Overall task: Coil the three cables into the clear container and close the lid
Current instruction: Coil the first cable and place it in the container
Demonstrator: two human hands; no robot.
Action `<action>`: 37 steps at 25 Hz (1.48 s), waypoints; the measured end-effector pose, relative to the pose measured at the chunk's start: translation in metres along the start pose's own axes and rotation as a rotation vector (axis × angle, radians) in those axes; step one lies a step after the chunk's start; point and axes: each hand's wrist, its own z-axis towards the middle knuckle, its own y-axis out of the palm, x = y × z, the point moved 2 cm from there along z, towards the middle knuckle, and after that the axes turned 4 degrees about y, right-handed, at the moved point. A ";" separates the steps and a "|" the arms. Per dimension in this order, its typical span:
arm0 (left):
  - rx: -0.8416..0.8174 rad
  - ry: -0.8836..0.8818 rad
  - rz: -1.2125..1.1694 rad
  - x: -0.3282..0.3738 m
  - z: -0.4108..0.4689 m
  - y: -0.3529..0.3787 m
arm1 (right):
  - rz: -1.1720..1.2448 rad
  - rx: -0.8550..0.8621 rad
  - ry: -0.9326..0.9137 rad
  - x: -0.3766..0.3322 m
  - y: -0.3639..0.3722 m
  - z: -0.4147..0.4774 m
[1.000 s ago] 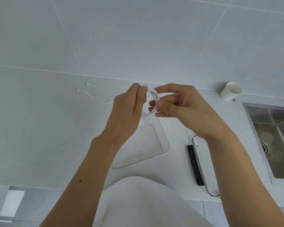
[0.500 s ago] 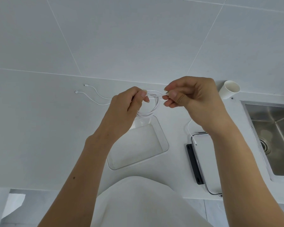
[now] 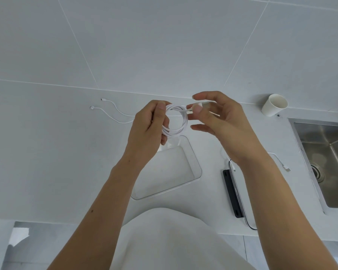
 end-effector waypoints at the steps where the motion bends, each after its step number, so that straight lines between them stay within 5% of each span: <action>1: 0.005 -0.002 -0.003 0.000 0.000 0.000 | -0.012 -0.012 0.018 0.004 0.002 0.000; 19: 0.053 -0.126 0.084 -0.031 -0.020 -0.016 | 0.100 -0.016 0.161 0.054 0.021 0.016; 37: 0.122 -0.539 0.126 -0.140 -0.055 -0.035 | -0.024 -0.069 0.405 0.184 0.075 0.052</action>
